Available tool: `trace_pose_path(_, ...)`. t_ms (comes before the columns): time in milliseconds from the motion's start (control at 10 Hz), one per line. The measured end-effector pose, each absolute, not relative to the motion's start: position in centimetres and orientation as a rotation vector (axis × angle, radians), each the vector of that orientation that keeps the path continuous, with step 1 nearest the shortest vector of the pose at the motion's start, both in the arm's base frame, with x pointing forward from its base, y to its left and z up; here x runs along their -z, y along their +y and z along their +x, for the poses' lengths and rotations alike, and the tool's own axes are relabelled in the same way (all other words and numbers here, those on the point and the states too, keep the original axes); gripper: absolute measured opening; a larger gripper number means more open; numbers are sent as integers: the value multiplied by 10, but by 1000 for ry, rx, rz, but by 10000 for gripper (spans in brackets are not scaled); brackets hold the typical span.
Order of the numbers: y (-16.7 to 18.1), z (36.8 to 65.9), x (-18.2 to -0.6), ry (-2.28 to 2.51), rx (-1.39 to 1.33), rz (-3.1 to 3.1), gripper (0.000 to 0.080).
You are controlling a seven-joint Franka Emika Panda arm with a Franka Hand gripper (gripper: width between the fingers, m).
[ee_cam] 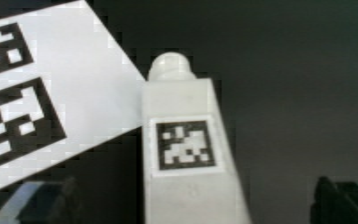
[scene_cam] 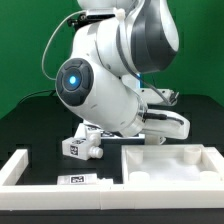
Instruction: Assemble one leg
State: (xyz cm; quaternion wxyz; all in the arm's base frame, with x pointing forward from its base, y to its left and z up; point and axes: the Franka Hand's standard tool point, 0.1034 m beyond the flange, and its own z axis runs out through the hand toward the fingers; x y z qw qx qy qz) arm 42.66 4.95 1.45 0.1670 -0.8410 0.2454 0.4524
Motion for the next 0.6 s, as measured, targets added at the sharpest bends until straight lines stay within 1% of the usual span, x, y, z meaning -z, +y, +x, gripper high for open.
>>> trace_pose_path(100,49,427,-15,699,-1285,-2394,649)
trace_pose_path(200,49,427,-15,699,-1285,-2394,533)
trace_pose_path(300,49,427,-15,699,-1286,-2394,397)
trace_pose_path(400,49,427,-15,699,-1286,-2394,397)
trace_pose_path(500,49,427,-15,699,-1286,-2394,282)
trace_pose_path(600,49,428,-15,699,-1280,-2398,282)
